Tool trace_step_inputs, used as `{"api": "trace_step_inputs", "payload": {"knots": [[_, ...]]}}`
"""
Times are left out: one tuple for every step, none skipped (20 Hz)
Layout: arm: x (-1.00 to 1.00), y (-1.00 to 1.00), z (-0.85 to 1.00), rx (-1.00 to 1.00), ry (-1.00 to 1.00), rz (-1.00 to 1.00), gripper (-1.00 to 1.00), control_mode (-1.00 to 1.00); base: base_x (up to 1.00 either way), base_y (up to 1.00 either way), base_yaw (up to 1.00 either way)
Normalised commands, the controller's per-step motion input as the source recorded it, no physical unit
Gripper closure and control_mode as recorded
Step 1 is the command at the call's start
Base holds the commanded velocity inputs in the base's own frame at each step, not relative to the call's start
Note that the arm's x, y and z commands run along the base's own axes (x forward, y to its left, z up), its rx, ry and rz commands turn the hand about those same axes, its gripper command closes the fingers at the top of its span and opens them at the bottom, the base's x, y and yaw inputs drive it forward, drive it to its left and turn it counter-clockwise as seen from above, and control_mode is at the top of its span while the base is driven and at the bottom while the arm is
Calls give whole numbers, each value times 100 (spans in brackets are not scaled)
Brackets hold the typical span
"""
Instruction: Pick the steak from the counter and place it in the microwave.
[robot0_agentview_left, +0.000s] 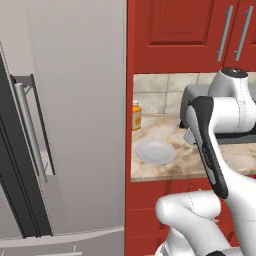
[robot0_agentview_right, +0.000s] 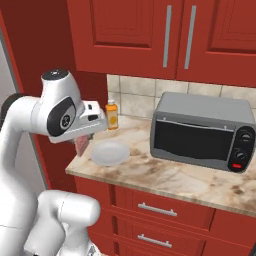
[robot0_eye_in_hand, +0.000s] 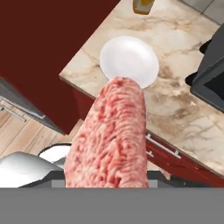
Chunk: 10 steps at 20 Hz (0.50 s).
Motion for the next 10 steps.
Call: {"api": "trace_step_inputs", "payload": {"knots": [[-100,0,40,3,-1,-12,100,-100,0,0,0],[-97,0,9,0,0,0,100,-100,0,0,0],[-36,0,0,0,0,0,100,-100,0,0,0],[0,0,0,0,0,0,100,-100,0,0,0],[0,0,0,0,0,0,100,-100,0,0,0],[0,0,0,0,0,0,100,-100,0,0,0],[0,0,0,0,0,0,100,-100,0,0,0],[-29,0,0,0,0,0,100,-100,0,0,0],[0,0,0,0,0,0,100,100,-100,0,0],[0,0,0,0,0,0,100,100,-100,0,0]]}}
